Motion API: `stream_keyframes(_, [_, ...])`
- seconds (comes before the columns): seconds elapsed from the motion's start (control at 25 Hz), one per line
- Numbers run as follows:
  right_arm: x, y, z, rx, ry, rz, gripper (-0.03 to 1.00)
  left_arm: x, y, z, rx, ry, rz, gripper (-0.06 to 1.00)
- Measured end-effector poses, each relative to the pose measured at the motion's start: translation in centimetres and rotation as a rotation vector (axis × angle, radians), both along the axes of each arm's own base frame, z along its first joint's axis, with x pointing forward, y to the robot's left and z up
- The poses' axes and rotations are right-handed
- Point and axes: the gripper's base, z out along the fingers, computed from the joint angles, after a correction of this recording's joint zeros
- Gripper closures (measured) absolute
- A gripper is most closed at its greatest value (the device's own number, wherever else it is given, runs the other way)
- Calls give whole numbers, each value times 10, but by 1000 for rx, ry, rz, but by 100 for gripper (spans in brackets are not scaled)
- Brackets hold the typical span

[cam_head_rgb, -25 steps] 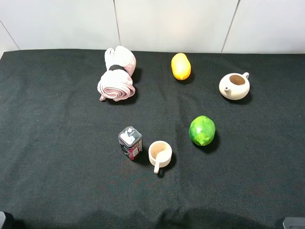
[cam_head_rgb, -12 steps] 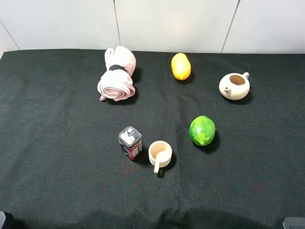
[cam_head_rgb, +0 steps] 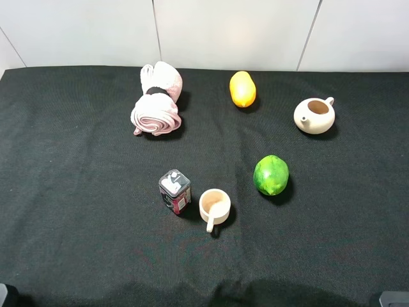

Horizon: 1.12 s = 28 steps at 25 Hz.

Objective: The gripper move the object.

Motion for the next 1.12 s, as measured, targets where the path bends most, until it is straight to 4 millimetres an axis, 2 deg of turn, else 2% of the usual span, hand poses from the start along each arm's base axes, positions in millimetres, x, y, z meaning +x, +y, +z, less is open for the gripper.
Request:
stream_keyframes(0.36, [0, 0, 0, 0, 0, 0, 27, 0, 1, 0, 9, -3, 7, -5])
stream_keyframes(0.8, [0, 0, 0, 0, 0, 0, 27, -1, 0, 0, 15, -4, 127, -5])
stream_keyframes(1.12, [0, 0, 0, 0, 0, 0, 27, -1, 0, 0, 16, -4, 137, -5])
